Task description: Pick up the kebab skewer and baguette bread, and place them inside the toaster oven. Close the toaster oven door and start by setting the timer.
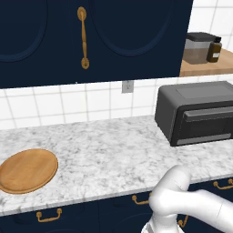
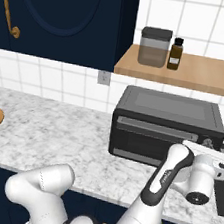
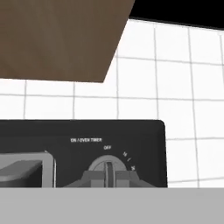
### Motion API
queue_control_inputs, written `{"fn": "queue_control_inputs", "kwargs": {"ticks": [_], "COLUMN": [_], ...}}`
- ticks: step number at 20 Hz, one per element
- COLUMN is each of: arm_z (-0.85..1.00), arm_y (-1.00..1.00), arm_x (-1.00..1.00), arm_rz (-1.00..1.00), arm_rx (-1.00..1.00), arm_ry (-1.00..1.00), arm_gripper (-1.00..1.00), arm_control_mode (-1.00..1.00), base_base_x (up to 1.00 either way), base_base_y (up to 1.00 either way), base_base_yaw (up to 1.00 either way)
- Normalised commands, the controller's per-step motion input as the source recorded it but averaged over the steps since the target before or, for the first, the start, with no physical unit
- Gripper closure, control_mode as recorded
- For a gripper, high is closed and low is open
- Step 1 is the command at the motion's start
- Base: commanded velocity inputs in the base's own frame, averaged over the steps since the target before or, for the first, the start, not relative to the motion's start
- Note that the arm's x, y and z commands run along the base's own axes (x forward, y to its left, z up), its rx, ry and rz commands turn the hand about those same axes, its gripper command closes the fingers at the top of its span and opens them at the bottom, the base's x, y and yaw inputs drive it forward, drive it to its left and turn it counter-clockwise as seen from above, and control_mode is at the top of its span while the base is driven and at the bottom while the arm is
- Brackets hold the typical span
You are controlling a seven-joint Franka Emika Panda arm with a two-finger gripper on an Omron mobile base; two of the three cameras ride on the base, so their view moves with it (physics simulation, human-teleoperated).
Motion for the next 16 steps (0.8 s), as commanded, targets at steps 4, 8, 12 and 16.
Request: {"fn": "queue_control_inputs", "kwargs": {"ticks": [4,8,12,16], "arm_z": [0.2,0.16,0.22,0.21], "arm_y": [0.28,0.18,0.24,0.28], "arm_x": [0.25,0.45,0.35,0.47], "arm_rz": [-0.05,0.0,0.01,0.0], "arm_rx": [0.27,0.22,0.19,0.15], "arm_ry": [-0.01,-0.05,-0.1,-0.07], "arm_gripper": [1.0,1.0,1.0,1.0], "arm_control_mode": [-1.0,-1.0,-1.0,-1.0], "base_base_x": [0.0,0.0,0.0,0.0], "base_base_y": [0.0,0.0,0.0,0.0], "base_base_yaw": [0.0,0.0,0.0,0.0]}}
